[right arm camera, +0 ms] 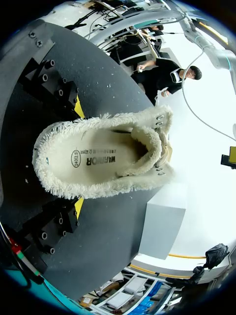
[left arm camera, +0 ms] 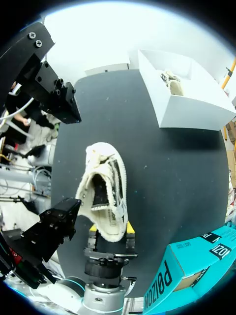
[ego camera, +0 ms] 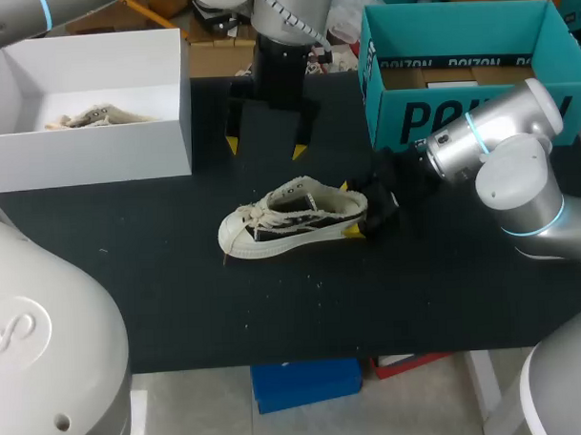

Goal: Take the shoe out of the shoebox, open the shoe tongue, remove and reinsert the insole, then place the shoe into the shoebox

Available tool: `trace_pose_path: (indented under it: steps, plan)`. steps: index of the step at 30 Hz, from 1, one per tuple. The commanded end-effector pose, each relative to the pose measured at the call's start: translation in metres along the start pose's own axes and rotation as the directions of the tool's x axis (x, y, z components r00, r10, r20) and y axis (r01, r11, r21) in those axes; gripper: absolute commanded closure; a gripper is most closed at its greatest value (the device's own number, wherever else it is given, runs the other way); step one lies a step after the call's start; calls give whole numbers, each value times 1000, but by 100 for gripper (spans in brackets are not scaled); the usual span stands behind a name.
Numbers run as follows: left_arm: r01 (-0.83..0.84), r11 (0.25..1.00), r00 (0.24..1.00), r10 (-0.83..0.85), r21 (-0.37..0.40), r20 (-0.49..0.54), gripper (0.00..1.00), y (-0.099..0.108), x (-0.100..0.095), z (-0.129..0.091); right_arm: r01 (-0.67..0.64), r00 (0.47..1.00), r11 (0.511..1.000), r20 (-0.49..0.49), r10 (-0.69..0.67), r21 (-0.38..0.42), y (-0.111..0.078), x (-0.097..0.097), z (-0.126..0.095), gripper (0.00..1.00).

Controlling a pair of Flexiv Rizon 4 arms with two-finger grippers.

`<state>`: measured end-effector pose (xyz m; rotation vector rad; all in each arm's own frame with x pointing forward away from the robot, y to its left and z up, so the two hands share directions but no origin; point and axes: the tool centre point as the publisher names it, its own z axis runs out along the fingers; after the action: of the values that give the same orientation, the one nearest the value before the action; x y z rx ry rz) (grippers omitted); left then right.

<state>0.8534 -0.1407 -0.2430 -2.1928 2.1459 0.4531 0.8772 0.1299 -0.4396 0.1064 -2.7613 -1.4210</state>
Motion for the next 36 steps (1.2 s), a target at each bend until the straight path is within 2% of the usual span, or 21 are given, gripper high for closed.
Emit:
trace_pose_path:
  steps: [1, 8, 11, 15, 24, 36]
  plan:
    - [0, 1000, 1000, 0, -4, 10, 0, -2, 3, -1, -1, 1000, 1000, 0, 1, 2, -3, -2, 2, 100]
    - [0, 1000, 1000, 0, -4, 10, 0, -2, 3, -1, -1, 1000, 1000, 0, 1, 2, -3, -2, 2, 100]
    - [-5, 999, 999, 2, 50, 53, 0, 1, 10, -1, -1, 1000, 1000, 0, 1, 2, -3, -2, 2, 100]
    - [-30, 996, 997, 24, 79, 80, 0, 11, 27, 9, -1, 1000, 1000, 0, 1, 2, -3, -2, 2, 100]
    - [-66, 995, 995, 60, 68, 85, 0, 21, 48, 36, -1, 1000, 1000, 0, 1, 2, -3, -2, 2, 100]
    - [-57, 997, 986, 48, 57, 159, 0, 13, 67, 68, -1, 1000, 1000, 0, 1, 2, -3, -2, 2, 100]
